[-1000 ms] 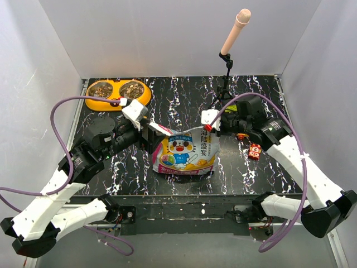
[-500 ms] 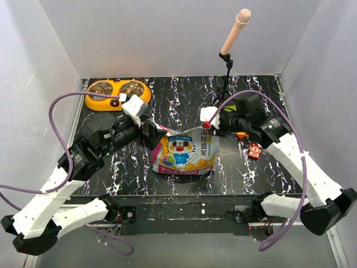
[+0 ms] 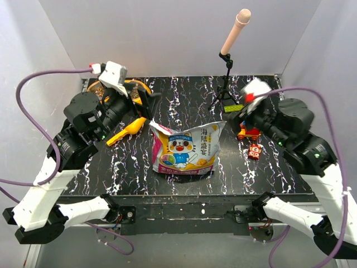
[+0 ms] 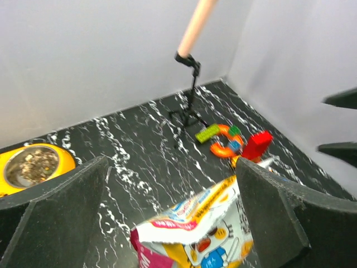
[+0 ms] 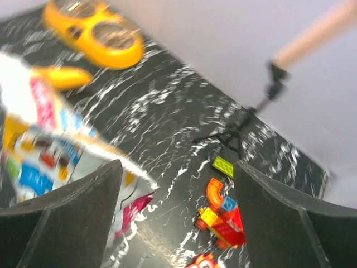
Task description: Serve the pet food
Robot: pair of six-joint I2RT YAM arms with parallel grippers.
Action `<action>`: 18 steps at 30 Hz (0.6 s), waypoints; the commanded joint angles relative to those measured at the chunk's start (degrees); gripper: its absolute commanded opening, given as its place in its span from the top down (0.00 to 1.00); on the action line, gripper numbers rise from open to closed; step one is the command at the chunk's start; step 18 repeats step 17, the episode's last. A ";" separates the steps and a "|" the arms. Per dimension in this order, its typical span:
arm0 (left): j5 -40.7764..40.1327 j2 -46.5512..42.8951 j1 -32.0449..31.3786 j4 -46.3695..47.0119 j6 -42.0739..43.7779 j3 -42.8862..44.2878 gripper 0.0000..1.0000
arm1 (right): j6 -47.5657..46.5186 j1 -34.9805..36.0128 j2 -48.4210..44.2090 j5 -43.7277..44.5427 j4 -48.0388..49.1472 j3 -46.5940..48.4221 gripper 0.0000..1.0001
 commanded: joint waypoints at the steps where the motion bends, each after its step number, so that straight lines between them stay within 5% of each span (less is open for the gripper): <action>1: -9.64 3.08 0.24 -0.91 0.24 7.11 0.02 | 30.60 0.12 1.83 38.11 -6.86 11.23 0.05; 3: -10.88 4.49 0.24 -1.43 1.03 9.48 0.02 | 36.44 0.03 4.82 42.48 -20.12 19.49 0.01; 6: -12.02 6.52 0.24 -2.93 2.09 12.65 0.02 | 43.29 0.12 4.93 45.03 -27.56 24.26 0.01; 18: -14.31 5.91 0.24 -4.69 2.97 13.19 0.02 | 45.33 0.12 -0.97 50.22 -28.70 26.11 0.01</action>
